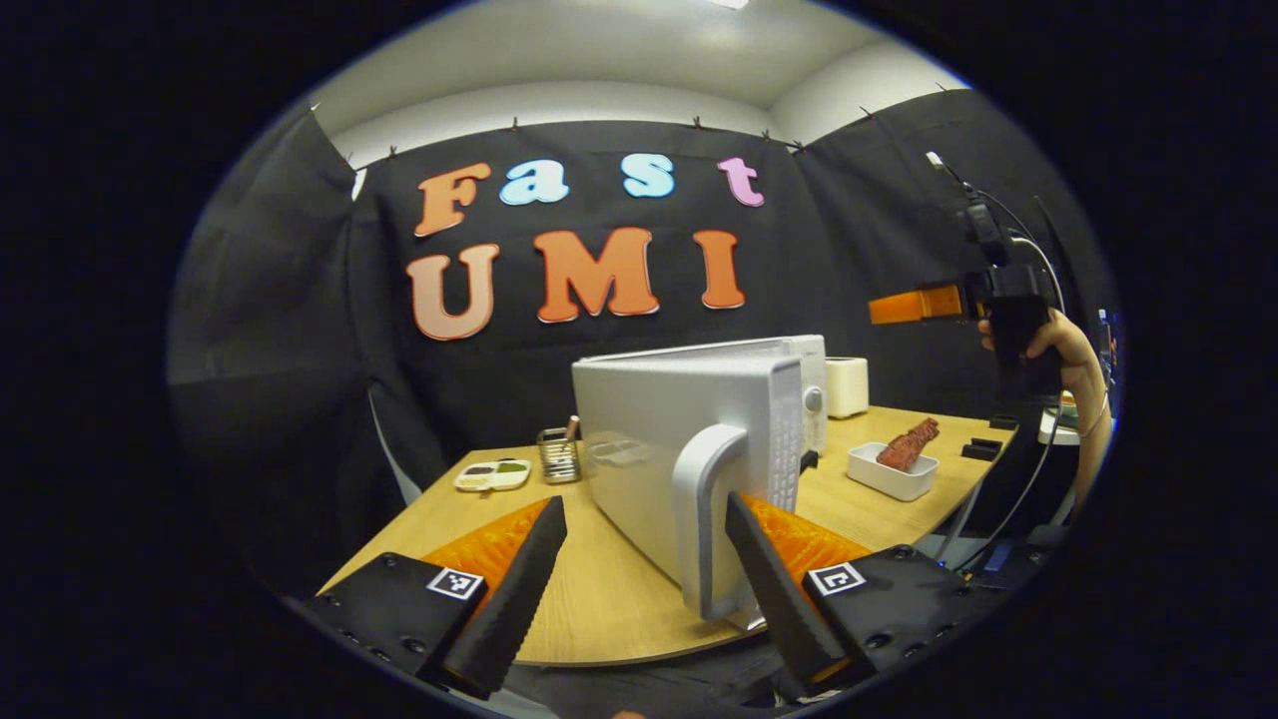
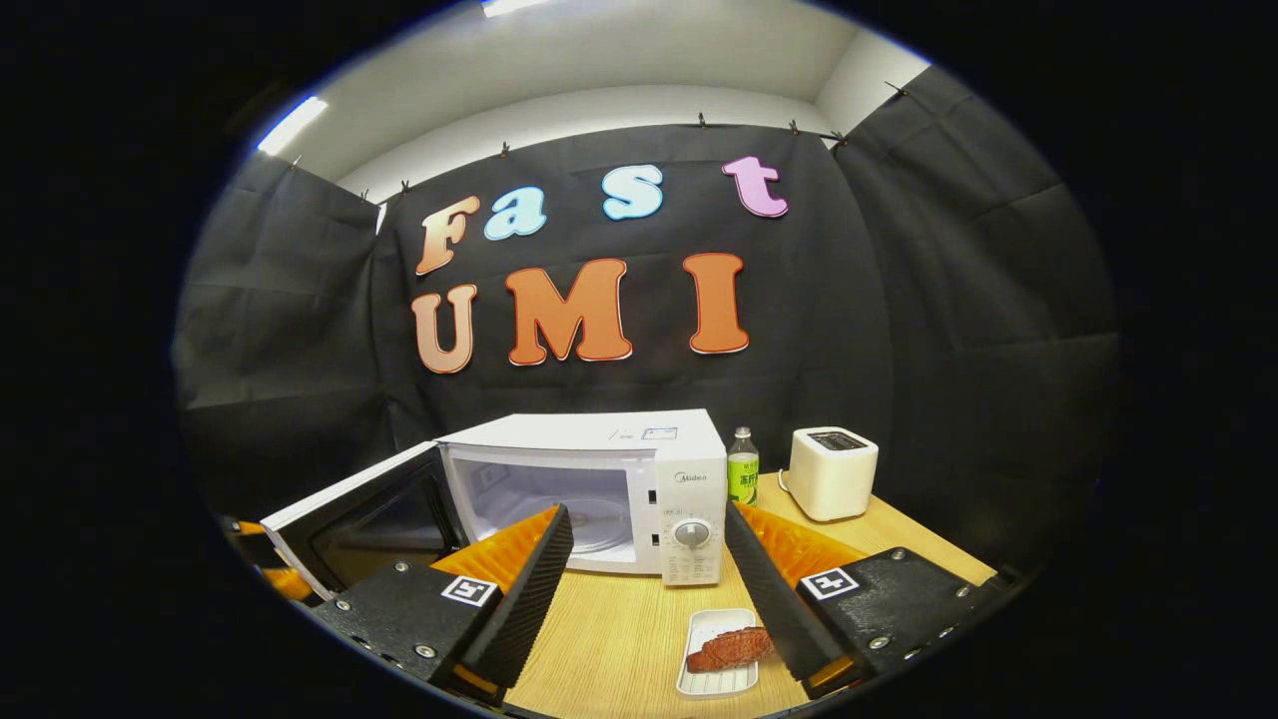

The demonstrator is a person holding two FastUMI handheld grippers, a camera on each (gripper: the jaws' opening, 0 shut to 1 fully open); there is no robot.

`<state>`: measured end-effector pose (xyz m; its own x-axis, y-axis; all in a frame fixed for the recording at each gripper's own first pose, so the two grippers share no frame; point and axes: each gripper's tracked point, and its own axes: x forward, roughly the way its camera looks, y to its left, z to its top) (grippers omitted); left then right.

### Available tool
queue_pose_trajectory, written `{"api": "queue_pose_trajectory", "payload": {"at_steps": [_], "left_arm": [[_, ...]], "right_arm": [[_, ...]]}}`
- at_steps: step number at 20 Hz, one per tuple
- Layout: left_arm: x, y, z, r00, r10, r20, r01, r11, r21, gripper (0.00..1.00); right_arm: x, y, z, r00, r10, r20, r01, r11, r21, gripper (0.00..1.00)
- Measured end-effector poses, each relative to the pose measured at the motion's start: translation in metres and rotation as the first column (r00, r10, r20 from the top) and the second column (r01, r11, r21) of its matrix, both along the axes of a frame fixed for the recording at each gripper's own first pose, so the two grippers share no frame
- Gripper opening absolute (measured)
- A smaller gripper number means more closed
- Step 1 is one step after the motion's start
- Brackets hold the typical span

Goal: Open the microwave oven with the left hand, put the food in, and close the microwave oven.

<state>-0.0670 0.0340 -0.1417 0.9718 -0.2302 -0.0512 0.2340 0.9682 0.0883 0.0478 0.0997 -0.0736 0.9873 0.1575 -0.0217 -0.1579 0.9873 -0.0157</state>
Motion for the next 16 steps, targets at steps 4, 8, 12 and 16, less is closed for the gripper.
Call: {"api": "queue_pose_trajectory", "payload": {"at_steps": [4, 8, 12, 16], "left_arm": [[0.003, 0.017, 0.03, 1.0, 0.018, -0.001, -0.018, 0.994, -0.108, 0.97], [0.027, 0.064, 0.053, 0.992, 0.125, 0.013, -0.12, 0.973, -0.196, 1.0], [0.058, 0.091, 0.051, 0.979, 0.205, -0.002, -0.202, 0.965, -0.166, 0.98], [0.07, 0.097, 0.057, 0.975, 0.221, 0.015, -0.215, 0.963, -0.16, 0.99]], "right_arm": [[-0.005, -0.01, -0.004, 1.0, -0.027, 0.001, 0.027, 0.999, -0.027, 0.95], [-0.01, -0.026, -0.017, 0.998, -0.06, -0.018, 0.06, 0.998, -0.021, 0.95], [-0.009, -0.049, -0.041, 0.992, -0.114, -0.055, 0.115, 0.993, 0.01, 0.95], [-0.005, -0.075, -0.076, 0.977, -0.174, -0.126, 0.189, 0.975, 0.12, 0.95]]}}
